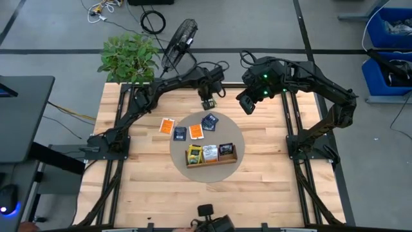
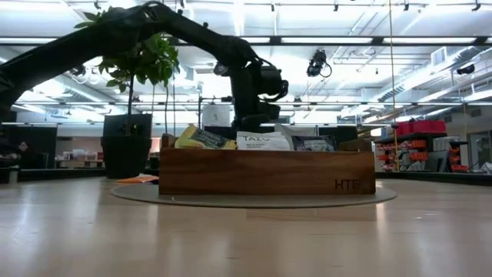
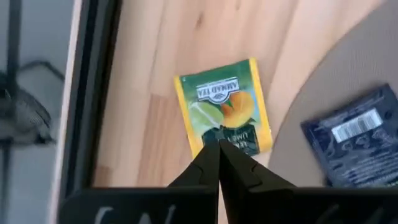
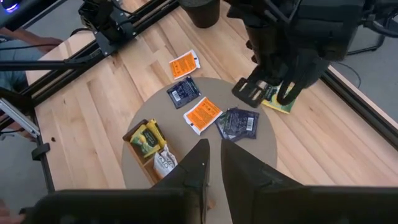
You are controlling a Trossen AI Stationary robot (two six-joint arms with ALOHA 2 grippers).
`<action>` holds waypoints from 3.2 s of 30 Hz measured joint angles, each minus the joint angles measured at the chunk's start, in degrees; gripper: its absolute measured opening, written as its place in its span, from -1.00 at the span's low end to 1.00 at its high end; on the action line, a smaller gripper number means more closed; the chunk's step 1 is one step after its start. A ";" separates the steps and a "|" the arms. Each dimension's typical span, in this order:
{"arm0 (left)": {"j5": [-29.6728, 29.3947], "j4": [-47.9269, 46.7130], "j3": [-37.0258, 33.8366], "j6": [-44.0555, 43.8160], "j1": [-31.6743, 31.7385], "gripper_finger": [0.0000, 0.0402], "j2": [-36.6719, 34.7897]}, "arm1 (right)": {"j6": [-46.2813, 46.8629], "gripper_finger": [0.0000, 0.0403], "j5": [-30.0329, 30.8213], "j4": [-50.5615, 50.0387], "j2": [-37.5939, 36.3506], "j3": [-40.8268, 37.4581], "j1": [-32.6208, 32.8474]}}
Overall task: Pick & Place Tea
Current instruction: Put the yellow tea bag into the left section of the wooden organizer
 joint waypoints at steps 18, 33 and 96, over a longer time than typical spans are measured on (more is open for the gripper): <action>15.22 -0.16 -0.66 25.06 5.40 -1.00 3.85 | 0.32 -0.75 -1.70 0.02 0.00 0.00 0.00; 8.96 -8.94 -5.68 15.66 8.67 -1.00 4.32 | -0.11 -0.75 -2.16 0.02 0.00 -0.02 0.00; 19.98 17.40 -17.55 79.36 6.95 -1.00 -3.54 | -5.69 -0.75 -1.68 1.97 -0.02 -0.02 0.11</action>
